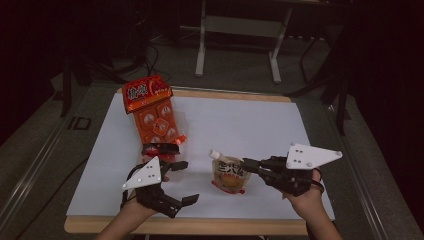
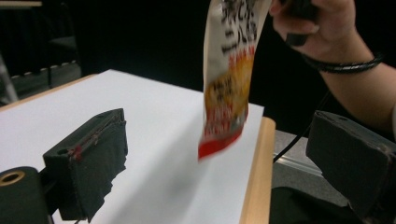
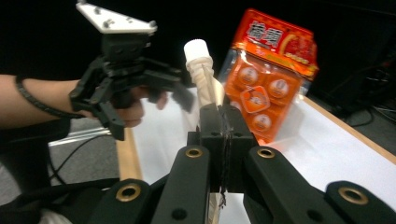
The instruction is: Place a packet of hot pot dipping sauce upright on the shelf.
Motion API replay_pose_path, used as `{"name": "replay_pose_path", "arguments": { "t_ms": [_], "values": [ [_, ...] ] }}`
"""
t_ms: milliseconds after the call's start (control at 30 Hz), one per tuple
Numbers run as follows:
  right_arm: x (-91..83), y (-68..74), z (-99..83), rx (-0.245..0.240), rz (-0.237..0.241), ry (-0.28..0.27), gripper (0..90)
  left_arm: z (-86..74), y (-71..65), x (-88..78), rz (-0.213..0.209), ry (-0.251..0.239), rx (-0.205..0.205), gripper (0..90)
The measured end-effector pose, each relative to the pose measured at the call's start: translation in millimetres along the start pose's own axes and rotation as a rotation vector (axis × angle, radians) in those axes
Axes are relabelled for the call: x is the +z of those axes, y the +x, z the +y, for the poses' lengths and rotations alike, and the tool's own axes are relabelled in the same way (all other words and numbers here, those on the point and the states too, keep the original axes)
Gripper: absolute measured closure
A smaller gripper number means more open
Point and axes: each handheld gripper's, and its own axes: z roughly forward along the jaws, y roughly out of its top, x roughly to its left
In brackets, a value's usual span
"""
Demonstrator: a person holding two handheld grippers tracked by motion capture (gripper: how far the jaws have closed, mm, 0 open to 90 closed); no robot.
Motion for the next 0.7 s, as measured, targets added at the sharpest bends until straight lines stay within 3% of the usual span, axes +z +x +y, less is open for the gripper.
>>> {"name": "replay_pose_path", "arguments": {
  "t_ms": [300,400,567,700],
  "values": [
    [6.8,17.5,3.0,-0.014,0.07,-0.004,89.4,20.6,-5.0,9.5,-0.072,-0.016,0.035,8.7],
    [10.5,20.4,2.0,-0.019,0.091,0.001,89.4,23.1,-4.7,13.7,-0.092,-0.017,0.028,12.9],
    [14.5,22.7,0.9,-0.021,0.1,0.008,89.4,28.2,-7.3,20.3,-0.095,-0.009,0.043,16.7],
    [17.2,23.0,-0.3,-0.022,0.104,0.017,89.4,31.7,-7.1,21.5,-0.077,-0.008,0.045,35.3]
  ]
}}
